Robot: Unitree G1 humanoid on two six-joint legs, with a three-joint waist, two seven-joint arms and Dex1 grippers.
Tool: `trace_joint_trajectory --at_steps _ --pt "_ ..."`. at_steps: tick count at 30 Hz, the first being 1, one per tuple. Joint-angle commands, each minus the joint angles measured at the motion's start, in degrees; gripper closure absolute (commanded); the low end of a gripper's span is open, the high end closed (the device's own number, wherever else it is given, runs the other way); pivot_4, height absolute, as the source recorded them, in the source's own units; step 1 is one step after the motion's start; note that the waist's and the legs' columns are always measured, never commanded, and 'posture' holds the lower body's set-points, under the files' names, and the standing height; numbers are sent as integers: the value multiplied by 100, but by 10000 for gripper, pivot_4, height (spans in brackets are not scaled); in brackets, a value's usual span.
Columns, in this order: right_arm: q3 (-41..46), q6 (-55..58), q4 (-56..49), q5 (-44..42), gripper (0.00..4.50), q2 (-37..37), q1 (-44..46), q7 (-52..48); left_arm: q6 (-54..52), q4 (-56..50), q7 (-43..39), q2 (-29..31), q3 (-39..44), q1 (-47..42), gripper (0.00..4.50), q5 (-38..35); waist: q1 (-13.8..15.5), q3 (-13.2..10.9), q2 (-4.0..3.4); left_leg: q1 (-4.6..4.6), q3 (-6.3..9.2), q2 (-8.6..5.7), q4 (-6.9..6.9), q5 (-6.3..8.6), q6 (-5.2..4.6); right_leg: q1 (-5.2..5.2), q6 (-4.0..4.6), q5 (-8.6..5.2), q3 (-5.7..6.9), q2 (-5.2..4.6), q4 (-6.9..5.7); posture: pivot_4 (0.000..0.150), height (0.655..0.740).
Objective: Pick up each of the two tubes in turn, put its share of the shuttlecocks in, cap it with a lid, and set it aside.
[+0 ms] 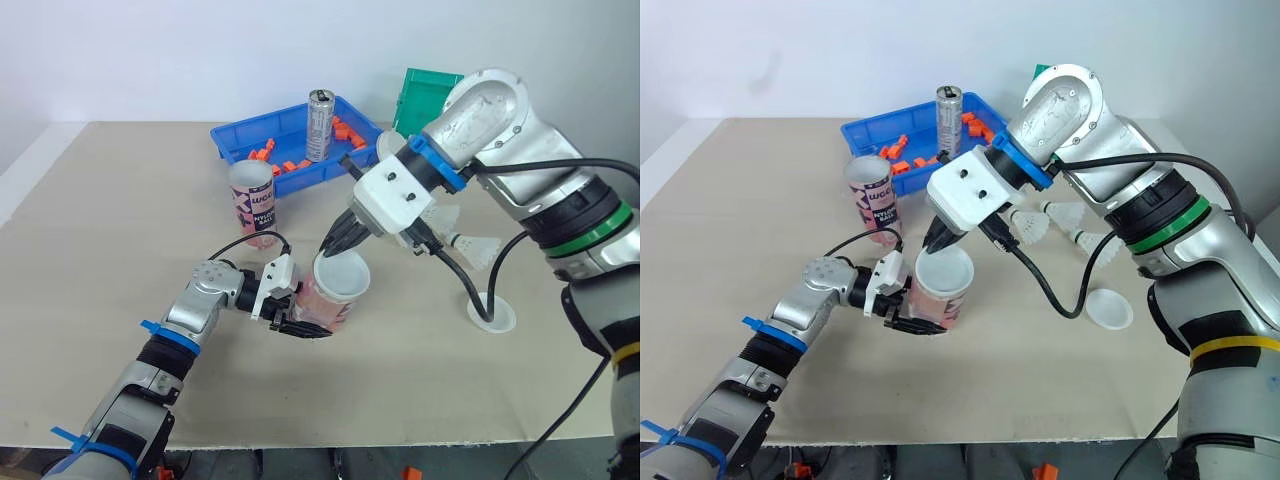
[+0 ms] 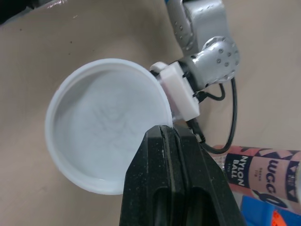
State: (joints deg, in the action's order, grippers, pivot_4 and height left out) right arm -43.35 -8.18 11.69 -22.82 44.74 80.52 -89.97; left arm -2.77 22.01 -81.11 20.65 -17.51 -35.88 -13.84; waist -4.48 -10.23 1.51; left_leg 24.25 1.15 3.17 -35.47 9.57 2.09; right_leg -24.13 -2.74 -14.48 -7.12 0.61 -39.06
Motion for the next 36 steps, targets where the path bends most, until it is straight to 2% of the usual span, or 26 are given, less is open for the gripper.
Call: trace_joint_trajectory --at_steps 1,8,13,18,22,25,28,33,36 --pt "-92 -214 -183 102 44246 11 -82 -253 -260 373 54 125 -172 265 14444 287 0 0 0 0 0 0 0 1 0 0 -1 -1 0 0 0 1500 7400" --pt "230 -394 159 370 44246 -342 18 -253 -301 318 90 128 -150 311 14444 261 1 1 0 -1 2 0 0 4 -2 2 -3 -2 4 0 0 1500 7400" --pt "283 -413 290 330 44246 -322 151 -253 -314 286 107 122 -145 340 14444 262 1 1 -1 -2 2 0 -1 4 -2 3 -2 -1 3 0 0 1500 7400" --pt "284 -612 261 646 44246 -327 27 -253 -302 326 106 108 -142 308 14444 269 1 1 -1 -3 2 0 -2 3 -2 3 -1 0 3 0 0 1500 7400" --pt "318 -871 295 1214 31079 -497 -207 -252 -303 343 108 102 -131 288 14444 266 2 2 0 -5 2 0 -2 3 -2 4 -1 0 4 1 0 1500 7400" --pt "481 -865 212 1453 15708 -668 -421 -248 -312 343 108 100 -126 286 14444 260 2 9 2 -18 3 1 -3 3 -2 16 1 1 5 1 0 1500 7400" --pt "653 -712 171 1552 2140 -831 -552 -252 -328 323 111 100 -130 302 14444 253 0 16 4 -43 1 1 -1 4 -2 35 4 -1 3 1 0 1500 7400" --pt "1450 464 628 807 2140 -1179 0 -248 -360 268 104 112 -133 338 14444 254 -18 15 3 -92 -1 6 7 13 10 74 16 -11 4 2 0 1500 7400" --pt "1374 718 649 195 2140 -783 165 -253 -369 250 104 110 -126 344 14444 251 -11 10 1 -83 1 6 7 13 11 69 14 -12 4 1 0 1500 7400"
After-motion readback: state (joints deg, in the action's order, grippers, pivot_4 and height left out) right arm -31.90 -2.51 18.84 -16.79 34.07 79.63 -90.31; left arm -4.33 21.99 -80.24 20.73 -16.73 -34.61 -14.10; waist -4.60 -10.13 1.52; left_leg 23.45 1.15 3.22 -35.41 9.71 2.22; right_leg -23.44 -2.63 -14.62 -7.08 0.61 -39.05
